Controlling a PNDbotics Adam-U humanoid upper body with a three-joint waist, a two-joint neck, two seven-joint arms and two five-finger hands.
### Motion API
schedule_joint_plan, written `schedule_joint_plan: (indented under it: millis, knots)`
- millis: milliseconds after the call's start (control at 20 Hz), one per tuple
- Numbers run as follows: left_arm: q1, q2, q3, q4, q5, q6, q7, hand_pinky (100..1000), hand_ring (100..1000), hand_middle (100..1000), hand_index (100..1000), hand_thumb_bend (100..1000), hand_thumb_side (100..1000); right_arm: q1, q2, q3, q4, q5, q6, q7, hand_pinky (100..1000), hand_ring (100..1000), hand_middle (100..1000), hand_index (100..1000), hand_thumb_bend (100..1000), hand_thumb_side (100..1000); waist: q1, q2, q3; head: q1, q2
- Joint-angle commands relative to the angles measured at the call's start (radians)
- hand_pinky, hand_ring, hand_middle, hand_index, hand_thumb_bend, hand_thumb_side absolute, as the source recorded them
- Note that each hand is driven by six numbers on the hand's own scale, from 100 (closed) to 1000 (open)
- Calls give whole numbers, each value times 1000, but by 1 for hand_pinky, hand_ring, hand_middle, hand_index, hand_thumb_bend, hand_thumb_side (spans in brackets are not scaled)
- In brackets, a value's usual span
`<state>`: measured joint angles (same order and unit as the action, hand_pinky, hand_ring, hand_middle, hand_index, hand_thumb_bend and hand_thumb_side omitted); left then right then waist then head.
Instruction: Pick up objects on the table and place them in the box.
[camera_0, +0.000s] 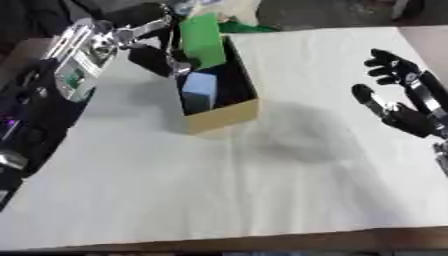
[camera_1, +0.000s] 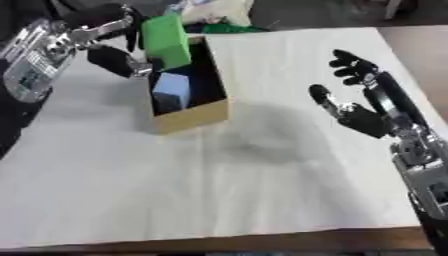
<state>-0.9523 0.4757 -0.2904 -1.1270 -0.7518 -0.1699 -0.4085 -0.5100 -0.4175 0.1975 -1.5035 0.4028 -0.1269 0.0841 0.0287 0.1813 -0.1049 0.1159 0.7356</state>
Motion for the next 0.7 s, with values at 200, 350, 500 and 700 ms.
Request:
schedule_joint_plan:
  millis: [200,350,500,700]
  knots:
    - [-69,-85,78,209,-203,-15,136,628,491,505,780,122,555,-20,2,3,-8,-6,-6,12,792,832,837,994,457,849,-4,-15,-17,5,-22]
    - [-86,-114,112,275,-284,6,220,666,566,590,838,232,644,-22,6,5,-7,-7,-8,16,792,832,836,994,454,850,-5,-15,-26,8,-27]
    - [-92,-125,139,308,-313,30,290,737,714,753,942,402,801,-22,8,5,-6,-9,-9,17,792,832,836,994,452,851,-7,-14,-31,8,-30]
    - [-84,-115,146,296,-296,40,323,804,828,877,1000,592,933,-19,7,3,-4,-11,-9,18,792,832,835,994,446,854,-8,-14,-26,5,-29]
